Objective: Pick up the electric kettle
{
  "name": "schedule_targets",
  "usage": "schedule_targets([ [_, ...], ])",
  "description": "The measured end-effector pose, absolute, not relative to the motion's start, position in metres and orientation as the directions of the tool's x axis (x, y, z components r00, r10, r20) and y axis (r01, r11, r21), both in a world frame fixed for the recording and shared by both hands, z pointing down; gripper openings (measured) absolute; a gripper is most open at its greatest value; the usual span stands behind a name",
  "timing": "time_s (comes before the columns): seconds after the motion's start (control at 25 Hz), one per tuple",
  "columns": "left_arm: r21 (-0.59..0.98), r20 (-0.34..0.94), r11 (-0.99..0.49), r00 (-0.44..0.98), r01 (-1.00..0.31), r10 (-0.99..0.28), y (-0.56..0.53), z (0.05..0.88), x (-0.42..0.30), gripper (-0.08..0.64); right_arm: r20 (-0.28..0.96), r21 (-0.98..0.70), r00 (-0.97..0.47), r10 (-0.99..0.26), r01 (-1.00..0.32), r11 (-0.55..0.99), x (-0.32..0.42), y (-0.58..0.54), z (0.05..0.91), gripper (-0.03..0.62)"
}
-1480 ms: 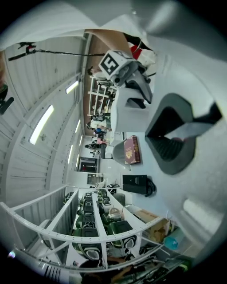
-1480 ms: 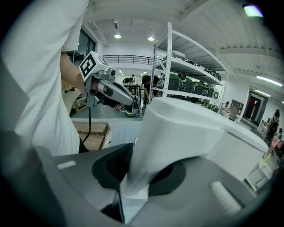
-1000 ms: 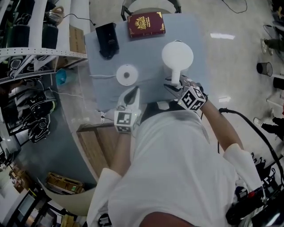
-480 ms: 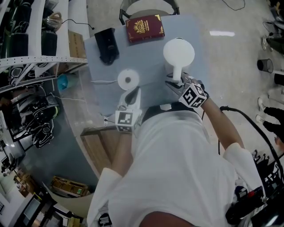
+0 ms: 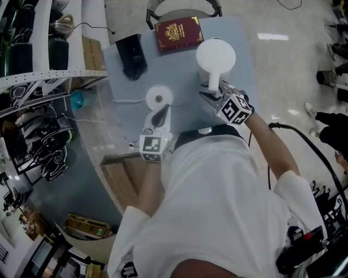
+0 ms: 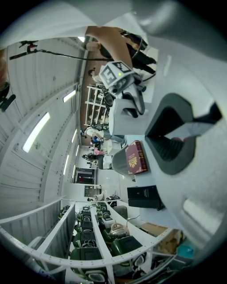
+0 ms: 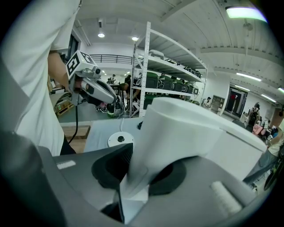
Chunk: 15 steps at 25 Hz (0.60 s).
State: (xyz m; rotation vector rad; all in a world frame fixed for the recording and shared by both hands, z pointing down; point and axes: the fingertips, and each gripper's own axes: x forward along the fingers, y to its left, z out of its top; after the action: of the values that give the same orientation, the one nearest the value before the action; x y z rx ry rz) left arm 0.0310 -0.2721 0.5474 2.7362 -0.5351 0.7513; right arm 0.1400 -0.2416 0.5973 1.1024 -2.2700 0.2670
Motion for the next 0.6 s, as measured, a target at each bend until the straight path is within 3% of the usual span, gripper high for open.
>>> schedule_targets([
  [0.6, 0.143, 0.55, -0.884, 0.778, -0.445, -0.303, -0.281, 0.551, 0.018, 0.003, 0.597, 0.073, -0.478, -0.645, -0.768, 0.637, 0.141, -0.274, 0.619, 0.103],
])
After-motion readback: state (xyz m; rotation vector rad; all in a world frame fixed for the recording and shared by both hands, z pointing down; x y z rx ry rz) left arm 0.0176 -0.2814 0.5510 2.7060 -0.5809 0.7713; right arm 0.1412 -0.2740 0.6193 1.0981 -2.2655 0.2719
